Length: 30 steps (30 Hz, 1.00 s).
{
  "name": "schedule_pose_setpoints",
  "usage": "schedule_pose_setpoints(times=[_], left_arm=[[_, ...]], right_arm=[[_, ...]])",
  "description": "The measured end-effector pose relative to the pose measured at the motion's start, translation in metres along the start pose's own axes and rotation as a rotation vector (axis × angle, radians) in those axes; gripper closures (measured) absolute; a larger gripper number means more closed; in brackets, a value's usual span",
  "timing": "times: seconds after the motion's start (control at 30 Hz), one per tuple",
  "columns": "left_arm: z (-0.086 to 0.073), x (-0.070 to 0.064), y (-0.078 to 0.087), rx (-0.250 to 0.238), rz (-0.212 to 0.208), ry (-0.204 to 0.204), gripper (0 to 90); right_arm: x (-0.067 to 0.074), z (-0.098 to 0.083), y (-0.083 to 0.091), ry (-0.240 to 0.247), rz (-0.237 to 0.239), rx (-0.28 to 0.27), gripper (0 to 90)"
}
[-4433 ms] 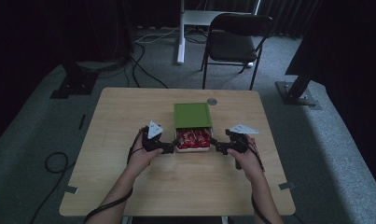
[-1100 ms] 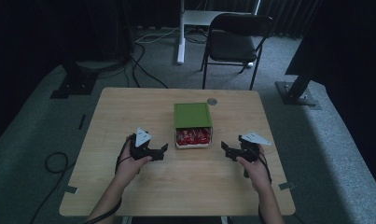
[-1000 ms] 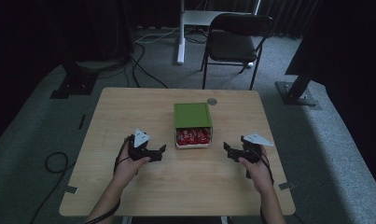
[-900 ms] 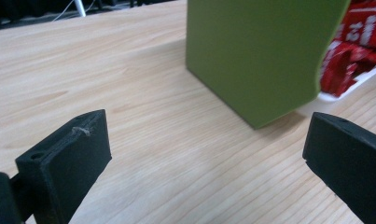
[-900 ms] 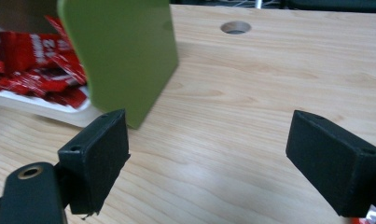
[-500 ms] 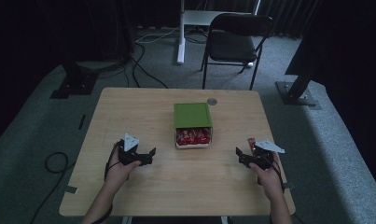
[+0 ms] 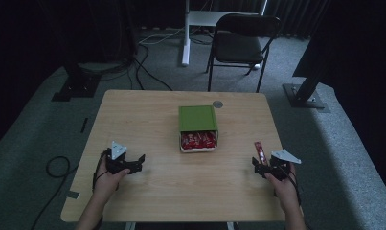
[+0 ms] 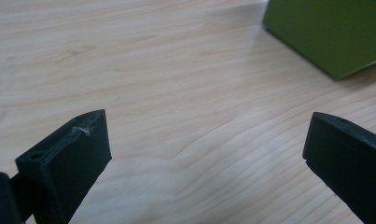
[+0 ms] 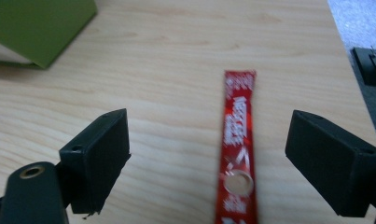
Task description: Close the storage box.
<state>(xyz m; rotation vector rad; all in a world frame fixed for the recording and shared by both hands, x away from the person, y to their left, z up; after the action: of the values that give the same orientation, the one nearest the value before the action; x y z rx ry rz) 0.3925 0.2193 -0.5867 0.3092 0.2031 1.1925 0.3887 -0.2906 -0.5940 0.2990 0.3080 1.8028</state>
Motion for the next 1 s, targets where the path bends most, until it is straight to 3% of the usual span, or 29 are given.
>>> schedule_pose_setpoints(times=[0.37, 0.57, 0.67, 0.77, 1.0], left_arm=[[-0.023, 0.033, 0.024, 0.071, 0.097, 0.054, 1.4], [-0.026, 0.048, 0.036, 0.074, 0.162, 0.091, 1.4], [-0.026, 0.052, 0.041, 0.07, 0.183, 0.104, 1.4], [-0.03, 0.057, 0.046, 0.079, 0.198, 0.117, 1.4], [-0.044, 0.065, 0.054, 0.108, 0.246, 0.136, 1.4]], right_arm=[[-0.016, -0.02, 0.008, -0.021, -0.05, 0.055, 13.1], [-0.02, -0.027, 0.01, -0.035, -0.065, 0.07, 13.2], [-0.022, -0.029, 0.01, -0.027, -0.077, 0.089, 13.1], [-0.024, -0.03, 0.01, -0.053, -0.091, 0.106, 13.2], [-0.024, -0.034, 0.008, -0.063, -0.088, 0.148, 13.2]])
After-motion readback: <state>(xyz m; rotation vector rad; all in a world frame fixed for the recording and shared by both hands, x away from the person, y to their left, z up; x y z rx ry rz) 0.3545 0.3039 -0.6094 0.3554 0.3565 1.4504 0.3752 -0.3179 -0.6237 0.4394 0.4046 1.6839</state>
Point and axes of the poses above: each handheld gripper's, and its own axes: y roughly backward along the jaws, z roughly out of its top, x roughly to its left, the point moved 8 cm from there along -y, roughly forward along the jaws, and after that the axes turned 12 degrees about -x, right-handed, at the moved point
